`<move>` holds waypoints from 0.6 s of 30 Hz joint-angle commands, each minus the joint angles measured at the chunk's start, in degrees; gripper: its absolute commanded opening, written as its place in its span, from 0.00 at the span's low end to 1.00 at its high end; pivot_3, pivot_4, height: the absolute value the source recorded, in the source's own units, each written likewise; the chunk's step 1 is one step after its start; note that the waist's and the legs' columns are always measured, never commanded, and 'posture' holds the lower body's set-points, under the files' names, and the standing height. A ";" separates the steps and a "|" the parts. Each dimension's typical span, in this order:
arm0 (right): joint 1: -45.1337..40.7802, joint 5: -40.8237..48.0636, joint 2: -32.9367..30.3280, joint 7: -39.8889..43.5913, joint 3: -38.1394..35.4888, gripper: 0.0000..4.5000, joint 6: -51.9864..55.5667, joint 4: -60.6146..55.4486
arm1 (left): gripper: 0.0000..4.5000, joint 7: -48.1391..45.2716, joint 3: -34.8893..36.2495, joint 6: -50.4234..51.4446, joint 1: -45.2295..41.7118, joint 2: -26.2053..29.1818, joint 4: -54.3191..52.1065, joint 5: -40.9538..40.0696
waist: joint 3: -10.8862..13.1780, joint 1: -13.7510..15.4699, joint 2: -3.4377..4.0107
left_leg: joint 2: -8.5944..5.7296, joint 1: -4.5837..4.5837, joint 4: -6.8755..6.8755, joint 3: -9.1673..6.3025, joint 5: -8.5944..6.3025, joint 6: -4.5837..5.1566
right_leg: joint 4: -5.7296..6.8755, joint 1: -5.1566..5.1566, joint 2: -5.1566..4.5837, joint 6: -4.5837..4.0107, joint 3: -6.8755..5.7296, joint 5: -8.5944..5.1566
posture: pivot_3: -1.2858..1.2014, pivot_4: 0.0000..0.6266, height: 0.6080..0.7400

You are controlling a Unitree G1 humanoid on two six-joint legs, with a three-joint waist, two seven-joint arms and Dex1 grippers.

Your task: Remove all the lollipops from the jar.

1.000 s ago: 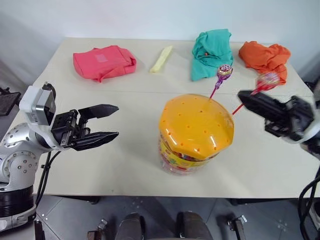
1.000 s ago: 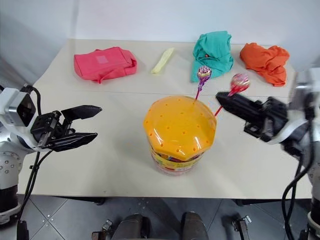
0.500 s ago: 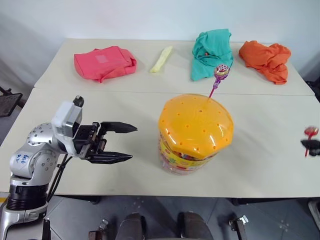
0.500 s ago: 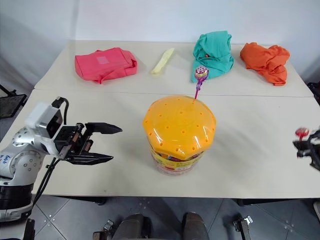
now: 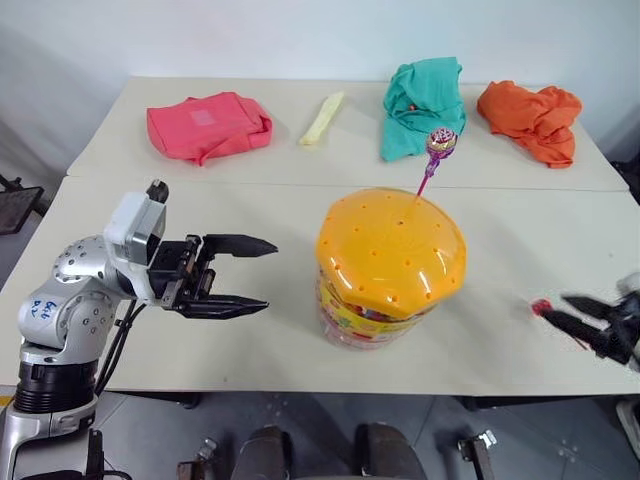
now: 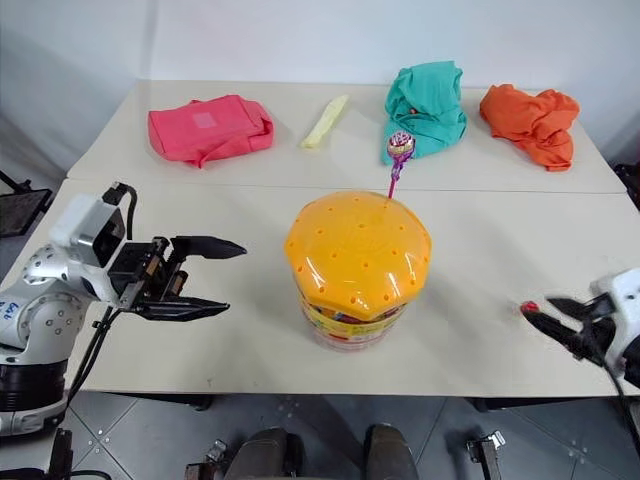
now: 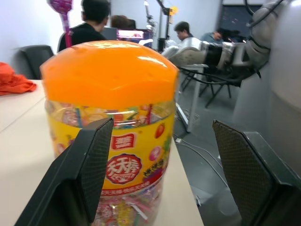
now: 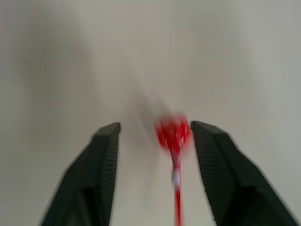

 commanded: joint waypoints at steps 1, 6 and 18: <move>-4.39 7.32 -1.57 4.22 -4.25 0.54 -0.26 -4.47 | 0.80 3.81 4.43 1.39 -1.16 -0.41 1.34 -3.31 | 0.00 -0.12 0.00 | 0.00 0.00 0.01 0.00 0.00 0.00 | 0.02 0.00 0.00 0.00 0.00 0.00 | 0.52 0.24 1.00; -20.39 19.49 -3.07 -0.59 5.00 0.54 8.71 -11.77 | 0.80 9.03 8.57 2.48 -0.18 -1.46 2.98 -5.06 | 0.02 -0.67 -0.03 | 0.07 0.10 0.04 -0.13 0.00 0.00 | 0.32 0.00 -0.03 0.00 -0.03 0.00 | 0.52 0.24 1.00; -49.62 23.48 3.72 -14.23 26.43 0.54 23.55 -8.99 | 0.80 11.13 9.93 2.49 3.81 -1.62 -0.07 -4.86 | 0.09 -0.37 -0.09 | 0.04 -0.15 0.08 -0.38 -0.05 0.01 | 0.35 -0.09 -0.21 0.00 -0.17 0.01 | 0.52 0.24 1.00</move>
